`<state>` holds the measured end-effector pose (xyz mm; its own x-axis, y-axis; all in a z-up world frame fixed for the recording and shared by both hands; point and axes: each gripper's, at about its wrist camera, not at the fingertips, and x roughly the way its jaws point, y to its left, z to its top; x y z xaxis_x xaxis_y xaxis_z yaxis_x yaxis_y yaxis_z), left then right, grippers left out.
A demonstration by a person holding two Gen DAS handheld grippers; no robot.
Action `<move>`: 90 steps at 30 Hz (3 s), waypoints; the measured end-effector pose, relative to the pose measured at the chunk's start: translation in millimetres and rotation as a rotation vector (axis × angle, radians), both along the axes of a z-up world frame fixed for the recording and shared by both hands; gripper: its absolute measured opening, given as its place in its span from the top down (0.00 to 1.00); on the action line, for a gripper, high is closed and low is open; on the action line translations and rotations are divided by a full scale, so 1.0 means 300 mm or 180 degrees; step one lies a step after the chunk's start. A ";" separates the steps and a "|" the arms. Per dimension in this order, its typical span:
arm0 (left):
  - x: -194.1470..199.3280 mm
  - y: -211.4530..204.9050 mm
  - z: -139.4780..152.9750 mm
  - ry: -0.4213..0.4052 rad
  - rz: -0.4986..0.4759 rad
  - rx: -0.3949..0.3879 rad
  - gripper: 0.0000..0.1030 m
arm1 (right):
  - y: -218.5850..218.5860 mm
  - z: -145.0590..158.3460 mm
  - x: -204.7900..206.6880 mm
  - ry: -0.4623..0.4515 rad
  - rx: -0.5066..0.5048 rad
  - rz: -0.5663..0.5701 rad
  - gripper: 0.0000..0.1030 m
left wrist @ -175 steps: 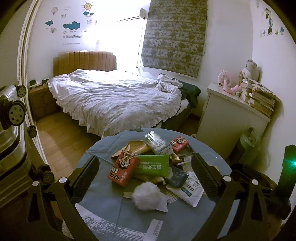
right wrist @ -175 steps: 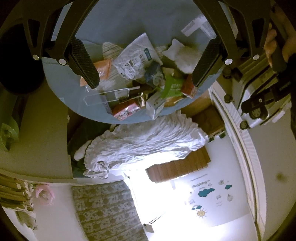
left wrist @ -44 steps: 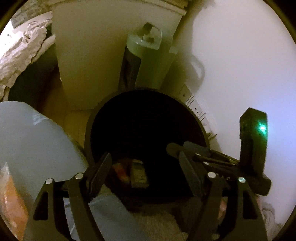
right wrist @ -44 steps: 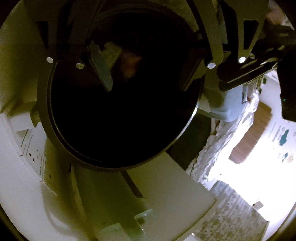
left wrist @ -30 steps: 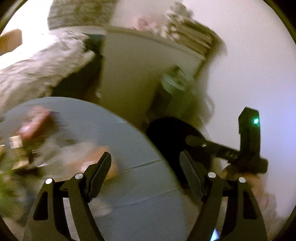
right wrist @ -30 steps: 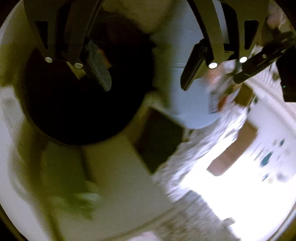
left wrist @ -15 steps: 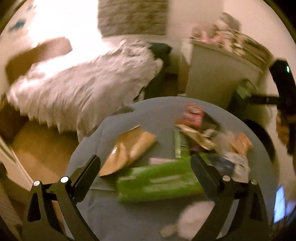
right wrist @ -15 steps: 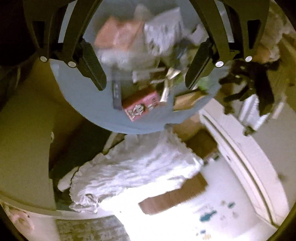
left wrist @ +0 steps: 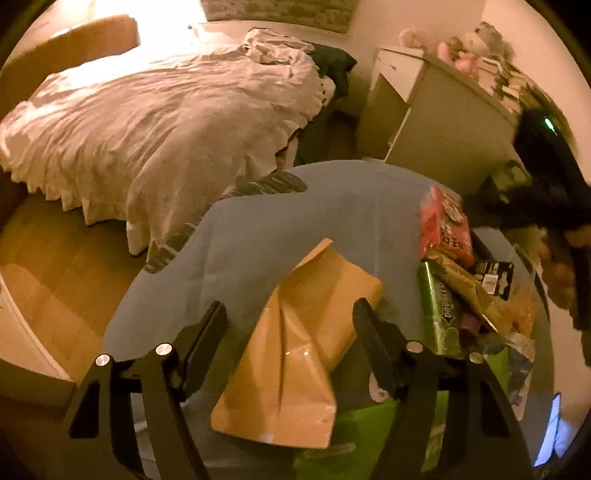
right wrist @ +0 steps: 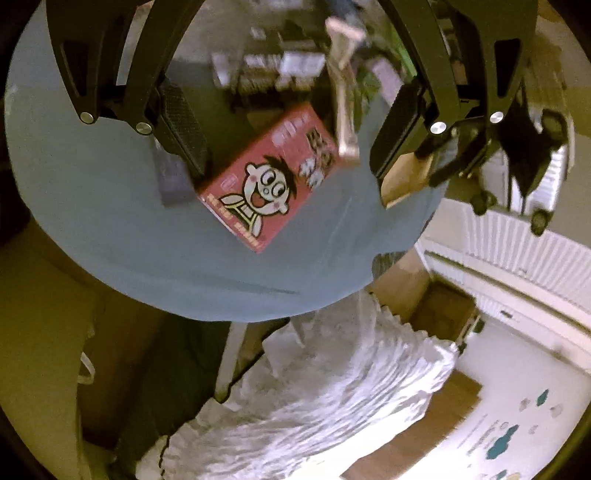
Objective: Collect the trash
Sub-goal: 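Grasp the brown paper bag with left tool while right grasps another red carton, then carry the paper bag and carton to the bin and release both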
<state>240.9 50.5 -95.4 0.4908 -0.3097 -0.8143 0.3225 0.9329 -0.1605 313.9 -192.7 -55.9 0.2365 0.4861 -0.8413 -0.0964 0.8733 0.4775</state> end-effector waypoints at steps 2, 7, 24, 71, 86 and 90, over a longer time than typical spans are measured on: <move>-0.006 -0.028 -0.019 0.0065 -0.0076 0.0023 0.48 | 0.054 -0.021 0.028 0.0002 -0.0138 0.0061 0.17; -0.053 -0.054 -0.019 -0.0010 -0.0037 0.0080 0.65 | 0.182 -0.061 0.044 -0.0188 -0.0678 0.0348 0.19; -0.250 -0.004 0.284 -0.0722 0.0354 -0.0507 0.70 | -0.028 0.358 -0.319 -0.1639 0.0055 0.0203 0.43; -0.343 -1.475 0.029 0.0066 -0.1346 -0.0702 0.70 | -1.238 -0.215 -1.096 -0.1191 -0.0137 -0.2245 0.43; -0.338 -1.514 0.019 0.0064 -0.1391 -0.0567 0.57 | -1.244 -0.215 -1.087 -0.1102 -0.0157 -0.2236 0.34; -0.350 -1.502 0.041 -0.0001 -0.1414 -0.0564 0.52 | -1.243 -0.198 -1.091 -0.1126 -0.0189 -0.2248 0.29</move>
<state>135.8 -400.0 -83.1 0.2797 -0.6237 -0.7299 0.6838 0.6631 -0.3045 -13.2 -565.7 -115.4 0.7306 0.0780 -0.6784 0.3528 0.8075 0.4728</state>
